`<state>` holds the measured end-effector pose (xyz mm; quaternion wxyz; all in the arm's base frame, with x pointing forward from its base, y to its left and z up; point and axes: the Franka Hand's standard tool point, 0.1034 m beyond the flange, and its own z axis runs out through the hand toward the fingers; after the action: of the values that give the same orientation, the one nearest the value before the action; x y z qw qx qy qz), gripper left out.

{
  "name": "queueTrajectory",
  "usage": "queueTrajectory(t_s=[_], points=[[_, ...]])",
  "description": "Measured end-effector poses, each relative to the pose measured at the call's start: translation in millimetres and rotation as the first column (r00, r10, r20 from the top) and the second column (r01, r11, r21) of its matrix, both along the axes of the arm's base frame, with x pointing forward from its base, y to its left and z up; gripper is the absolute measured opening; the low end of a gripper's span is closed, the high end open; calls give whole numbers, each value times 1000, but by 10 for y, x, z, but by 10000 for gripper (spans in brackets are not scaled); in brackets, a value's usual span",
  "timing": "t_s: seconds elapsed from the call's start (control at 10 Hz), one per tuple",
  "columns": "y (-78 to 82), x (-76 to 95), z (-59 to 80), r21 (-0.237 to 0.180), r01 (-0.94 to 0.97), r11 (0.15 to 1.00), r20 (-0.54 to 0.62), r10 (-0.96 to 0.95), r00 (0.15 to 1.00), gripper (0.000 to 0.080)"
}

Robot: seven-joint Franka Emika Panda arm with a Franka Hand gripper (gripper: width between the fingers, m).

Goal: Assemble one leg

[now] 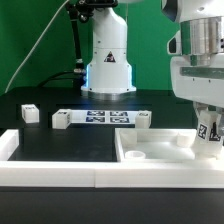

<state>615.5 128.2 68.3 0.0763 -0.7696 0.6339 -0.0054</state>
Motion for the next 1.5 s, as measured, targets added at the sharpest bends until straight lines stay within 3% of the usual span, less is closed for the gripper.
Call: queueTrajectory(t_s=[0.1, 0.2, 0.3, 0.4, 0.5, 0.6, 0.9, 1.0, 1.5], points=[[10, -2, -1, 12, 49, 999, -6, -49, 999, 349], [14, -3, -1, 5, -10, 1000, 1, 10, 1000, 349], [21, -6, -1, -1, -66, 998, 6, 66, 998, 522], [28, -5, 1, -17, -172, 985, 17, 172, 985, 522], [40, -1, 7, -36, -292, 956, 26, 293, 956, 627], [48, 0, 16, -43, -374, 926, 25, 376, 926, 645], [30, 14, 33, -105, -686, 720, 22, 691, 722, 648], [-8, 19, 34, -130, -777, 616, 14, 785, 620, 649], [-87, 31, 32, -185, -957, 223, -26, 973, 231, 649]])
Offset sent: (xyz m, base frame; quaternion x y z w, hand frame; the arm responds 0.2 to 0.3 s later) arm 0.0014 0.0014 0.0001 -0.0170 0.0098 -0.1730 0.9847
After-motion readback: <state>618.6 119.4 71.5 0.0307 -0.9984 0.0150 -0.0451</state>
